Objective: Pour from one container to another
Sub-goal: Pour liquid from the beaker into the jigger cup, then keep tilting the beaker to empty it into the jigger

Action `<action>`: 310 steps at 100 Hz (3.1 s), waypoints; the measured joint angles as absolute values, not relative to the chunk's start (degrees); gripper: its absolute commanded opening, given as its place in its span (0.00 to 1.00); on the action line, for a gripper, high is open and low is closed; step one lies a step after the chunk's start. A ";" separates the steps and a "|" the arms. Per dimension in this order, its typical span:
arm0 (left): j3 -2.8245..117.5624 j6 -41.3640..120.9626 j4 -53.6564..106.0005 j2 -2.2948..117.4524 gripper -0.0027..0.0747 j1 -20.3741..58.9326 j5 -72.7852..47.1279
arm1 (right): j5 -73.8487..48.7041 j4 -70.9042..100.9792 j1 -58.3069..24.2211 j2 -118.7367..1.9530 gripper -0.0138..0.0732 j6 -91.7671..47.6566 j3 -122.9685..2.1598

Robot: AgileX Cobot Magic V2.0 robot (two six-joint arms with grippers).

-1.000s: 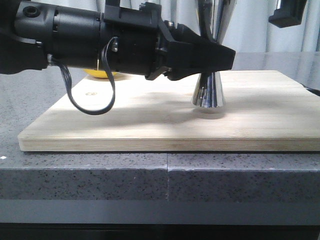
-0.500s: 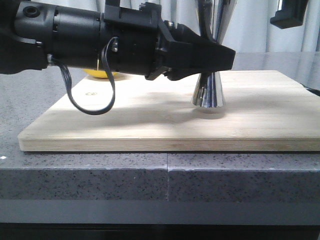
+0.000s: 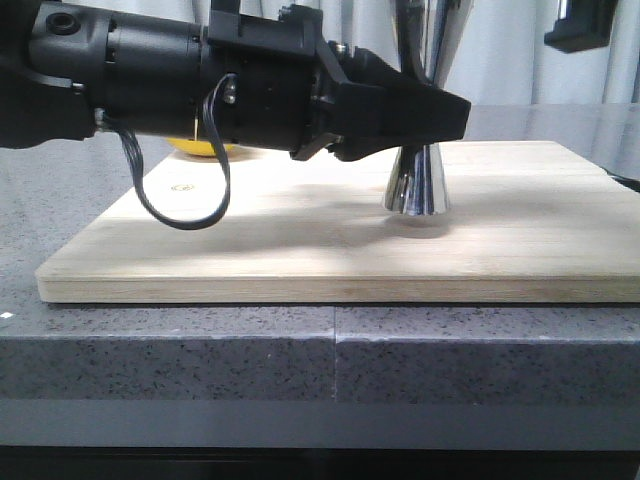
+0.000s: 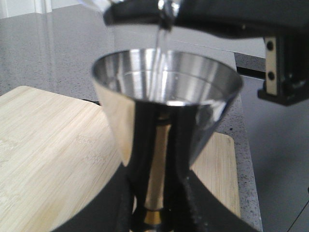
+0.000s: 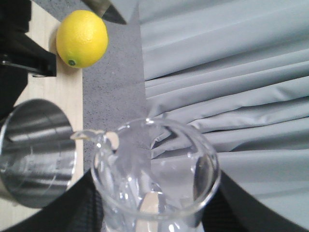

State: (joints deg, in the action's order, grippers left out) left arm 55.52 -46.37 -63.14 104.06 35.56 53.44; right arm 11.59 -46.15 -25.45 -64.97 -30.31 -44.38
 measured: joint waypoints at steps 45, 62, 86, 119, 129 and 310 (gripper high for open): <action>55.52 -46.37 -63.14 104.06 0.01 35.56 53.34 | 10.34 -48.79 -25.45 -64.97 0.42 -30.31 -45.59; 55.52 -46.37 -63.14 104.06 0.01 35.56 53.09 | 10.05 -49.24 -25.45 -64.97 0.42 -30.40 -45.59; 55.52 -46.37 -63.14 104.06 0.01 35.56 52.72 | 9.96 -51.02 -25.45 -64.97 0.42 -30.40 -45.59; 55.52 -46.37 -63.14 104.06 0.01 35.56 52.39 | 9.81 -53.10 -25.45 -64.97 0.42 -30.40 -45.59; 55.52 -46.37 -63.14 104.06 0.01 35.56 52.30 | 9.71 -53.63 -25.45 -64.97 0.42 -30.40 -45.59; 55.52 -46.37 -63.14 104.06 0.01 35.56 51.93 | 8.57 -64.48 -25.45 -64.97 0.42 -30.40 -45.59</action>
State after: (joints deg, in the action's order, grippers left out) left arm 55.52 -46.37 -63.14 104.06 35.56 51.93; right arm 8.57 -64.48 -25.45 -64.97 -30.40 -45.59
